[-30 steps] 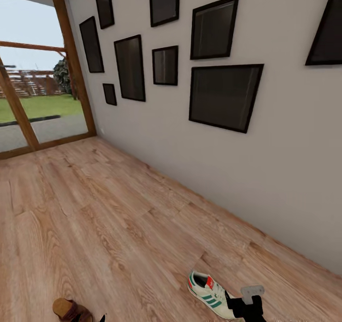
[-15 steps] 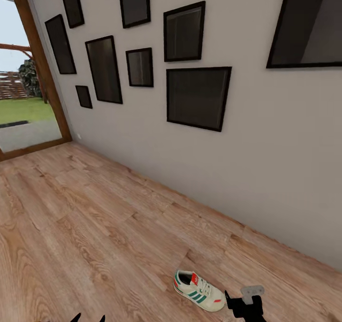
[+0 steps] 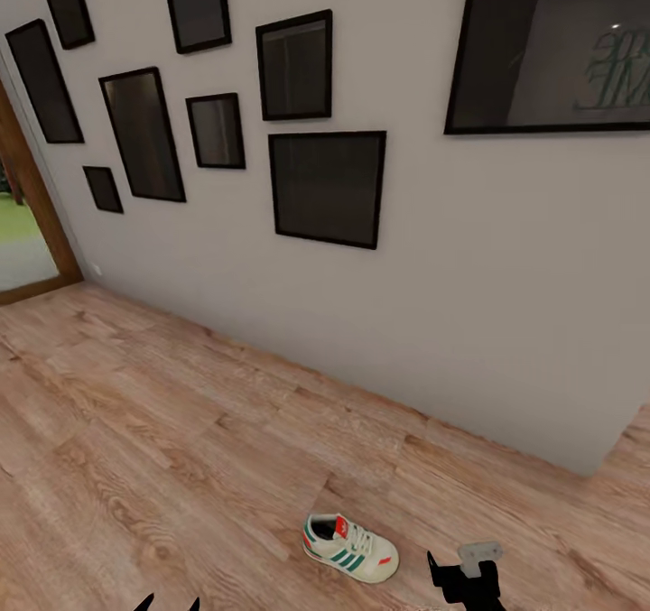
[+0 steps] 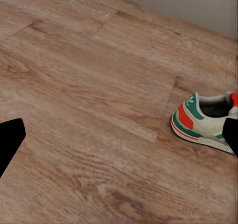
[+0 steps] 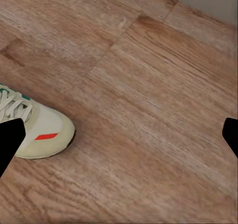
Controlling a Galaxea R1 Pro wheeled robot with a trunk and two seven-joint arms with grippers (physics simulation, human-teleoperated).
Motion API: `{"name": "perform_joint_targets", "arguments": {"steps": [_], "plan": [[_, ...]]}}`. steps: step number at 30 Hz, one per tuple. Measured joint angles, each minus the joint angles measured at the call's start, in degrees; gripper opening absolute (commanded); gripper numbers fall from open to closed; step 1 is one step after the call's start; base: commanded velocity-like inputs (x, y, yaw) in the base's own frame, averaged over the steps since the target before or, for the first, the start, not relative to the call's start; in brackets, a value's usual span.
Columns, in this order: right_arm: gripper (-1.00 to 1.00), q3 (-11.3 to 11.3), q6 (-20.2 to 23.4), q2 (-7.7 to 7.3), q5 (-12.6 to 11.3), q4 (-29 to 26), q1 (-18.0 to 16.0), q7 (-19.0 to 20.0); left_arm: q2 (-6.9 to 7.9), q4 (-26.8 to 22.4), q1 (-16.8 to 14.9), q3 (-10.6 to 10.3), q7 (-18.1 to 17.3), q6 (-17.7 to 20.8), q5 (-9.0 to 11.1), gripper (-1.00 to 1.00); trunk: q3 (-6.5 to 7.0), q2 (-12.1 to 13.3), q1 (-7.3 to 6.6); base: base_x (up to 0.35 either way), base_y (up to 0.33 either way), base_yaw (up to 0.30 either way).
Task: Pick up the two gym shoes and the two sandals from the corridor floor and place them onto the hallstand (shoe rack) in the corridor, making sure they are on the rack and not on the floor. Arrange them so the two gym shoes are next to each other and the two sandals are next to each other.
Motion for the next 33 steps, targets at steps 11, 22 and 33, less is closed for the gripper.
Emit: {"name": "perform_joint_targets", "arguments": {"steps": [11,22,33], "plan": [[1.0,0.0,0.0,0.02,0.0,0.0,0.0,0.0,0.01,0.0,0.0,0.0,0.0,0.1,0.0,1.0,0.37,0.0,0.02,-0.104,0.108,-0.283],[1.0,0.0,0.0,0.05,0.0,0.0,0.0,0.0,0.01,0.0,0.0,0.0,0.0,0.1,0.0,1.0,0.75,0.0,0.0,-0.122,0.129,-0.282],[1.0,0.0,0.0,0.06,0.0,-0.1,0.0,0.0,0.01,0.0,0.0,0.0,0.1,0.1,0.0,1.0,0.88,0.0,0.0,-0.005,0.006,-0.098]]}}
